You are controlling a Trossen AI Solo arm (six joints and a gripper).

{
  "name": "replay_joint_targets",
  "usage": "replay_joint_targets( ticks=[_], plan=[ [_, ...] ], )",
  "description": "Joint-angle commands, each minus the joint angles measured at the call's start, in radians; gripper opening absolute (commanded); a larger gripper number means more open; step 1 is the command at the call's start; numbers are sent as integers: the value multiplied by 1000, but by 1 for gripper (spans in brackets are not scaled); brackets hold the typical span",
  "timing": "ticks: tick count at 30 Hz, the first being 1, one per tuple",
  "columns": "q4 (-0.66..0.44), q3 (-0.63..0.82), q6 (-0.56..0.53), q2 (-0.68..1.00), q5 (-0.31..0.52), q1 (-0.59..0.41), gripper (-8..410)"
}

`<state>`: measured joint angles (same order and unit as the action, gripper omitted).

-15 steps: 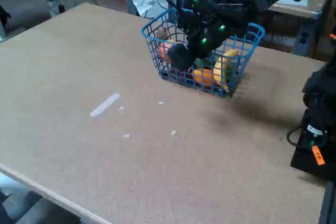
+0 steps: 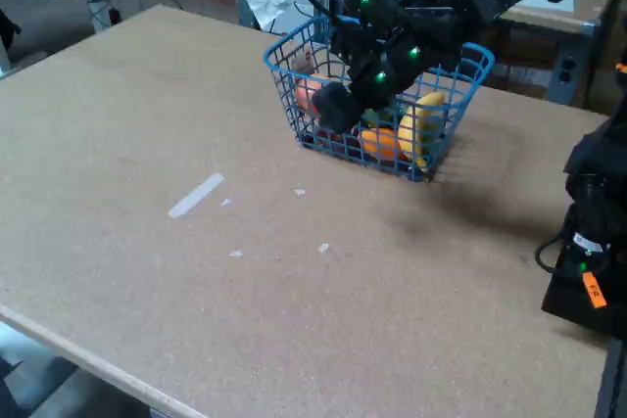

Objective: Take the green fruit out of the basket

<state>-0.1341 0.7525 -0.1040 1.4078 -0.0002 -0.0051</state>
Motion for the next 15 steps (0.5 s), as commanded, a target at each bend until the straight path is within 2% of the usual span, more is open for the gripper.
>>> replay_joint_targets(
  ticks=[1, 10, 15],
  plan=[
    [3, 1, 1, -1, -21, 5, 220],
    [45, 2, -5, -24, -30, 60, 220],
    [30, 38, -32, -55, -27, 97, 220]
  ],
)
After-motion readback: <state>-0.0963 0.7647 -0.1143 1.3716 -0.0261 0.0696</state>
